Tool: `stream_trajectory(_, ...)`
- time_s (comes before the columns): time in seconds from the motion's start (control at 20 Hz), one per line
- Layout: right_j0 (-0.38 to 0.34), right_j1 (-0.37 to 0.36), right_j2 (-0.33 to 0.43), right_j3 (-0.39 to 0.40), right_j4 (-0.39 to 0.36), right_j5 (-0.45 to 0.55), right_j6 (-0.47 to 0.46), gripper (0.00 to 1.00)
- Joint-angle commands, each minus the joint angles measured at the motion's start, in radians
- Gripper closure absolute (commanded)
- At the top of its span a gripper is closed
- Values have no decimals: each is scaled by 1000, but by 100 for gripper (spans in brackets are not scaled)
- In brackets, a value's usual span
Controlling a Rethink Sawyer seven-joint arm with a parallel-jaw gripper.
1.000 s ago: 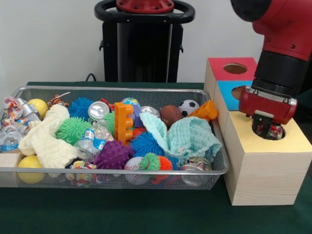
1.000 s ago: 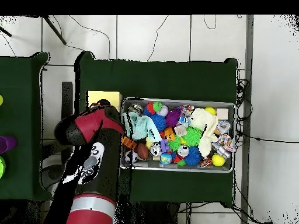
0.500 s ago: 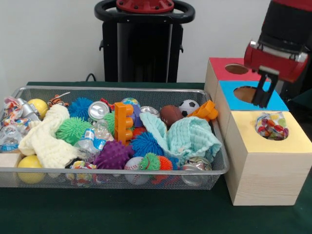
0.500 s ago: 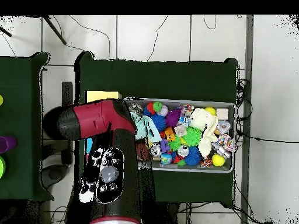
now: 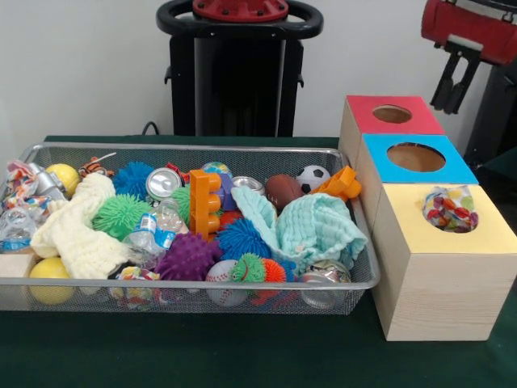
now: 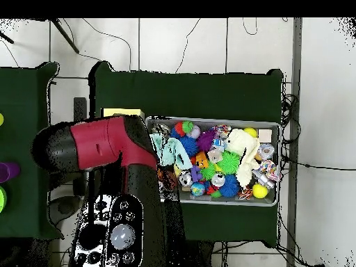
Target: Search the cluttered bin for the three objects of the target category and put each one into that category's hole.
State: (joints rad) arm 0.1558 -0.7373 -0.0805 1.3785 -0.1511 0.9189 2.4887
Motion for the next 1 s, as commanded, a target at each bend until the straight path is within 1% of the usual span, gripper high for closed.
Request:
stream_trajectory(0.05, 22, 94, 87, 115, -98, -103, -85, 100)
stream_trajectory(0.15, 40, 129, 65, 114, -120, -156, -45, 100)
stream_trajectory(0.2, 28, 148, 70, 126, -110, -189, -34, 100)
stream_trajectory(0.25, 9, 169, 79, 147, -70, -201, 0, 100)
stream_trajectory(0.35, -64, 199, 137, 200, -19, -291, -30, 100)
stream_trajectory(0.4, -87, 207, 156, 219, -12, -329, -44, 100)
stream_trajectory(0.45, -86, 209, 153, 221, -31, -356, -48, 100)
stream_trajectory(0.6, -53, 214, 121, 198, -84, -372, -47, 100)
stream_trajectory(0.7, -38, 217, 105, 189, -91, -369, -36, 100)
stream_trajectory(0.85, -44, 224, 109, 184, -87, -368, -45, 100)
stream_trajectory(1.0, -38, 237, 114, 155, -93, -335, -67, 100)
